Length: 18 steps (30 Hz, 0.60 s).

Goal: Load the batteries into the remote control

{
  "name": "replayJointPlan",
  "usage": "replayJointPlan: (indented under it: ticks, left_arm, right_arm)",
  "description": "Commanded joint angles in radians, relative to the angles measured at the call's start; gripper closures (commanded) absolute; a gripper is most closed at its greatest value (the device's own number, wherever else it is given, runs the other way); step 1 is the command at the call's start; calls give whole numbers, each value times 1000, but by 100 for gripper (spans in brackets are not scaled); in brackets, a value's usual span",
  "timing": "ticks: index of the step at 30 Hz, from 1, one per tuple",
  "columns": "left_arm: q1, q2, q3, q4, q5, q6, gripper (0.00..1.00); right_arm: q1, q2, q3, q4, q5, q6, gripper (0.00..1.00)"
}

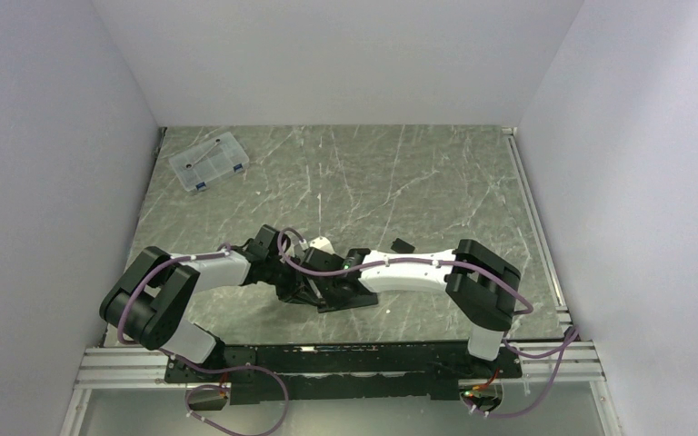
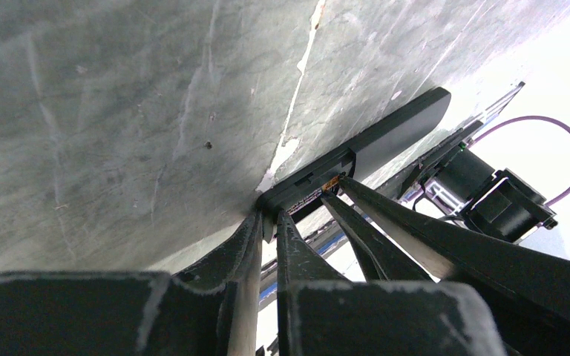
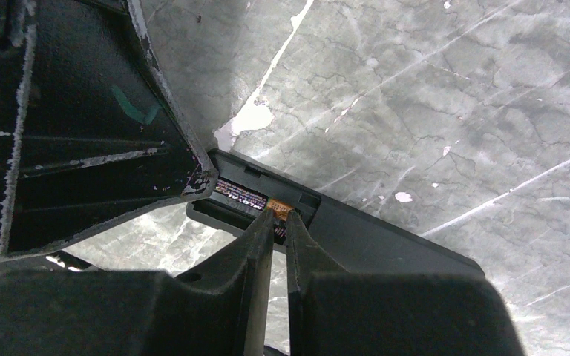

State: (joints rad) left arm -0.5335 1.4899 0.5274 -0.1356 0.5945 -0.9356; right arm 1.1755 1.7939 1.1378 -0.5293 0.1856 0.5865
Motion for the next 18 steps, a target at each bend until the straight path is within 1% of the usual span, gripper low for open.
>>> replayJointPlan:
  ticks: [1,6,13,18]
  left_arm:
    - [-15,14,2,32,18,26,90]
    - [-16,-9,19,-24,-11,44,88]
    - [-16,-17,26,-45,-24,44,88]
    - [-16,-30,29,-68,-35,44,88]
  right_arm:
    - [7,39,2,-19,37,3,83]
    - [7,6,24,-39,63,-6,79]
    - [6,-26,62,-86,115,-33,76]
    - [-3,-76,55,-87,146,-43,74]
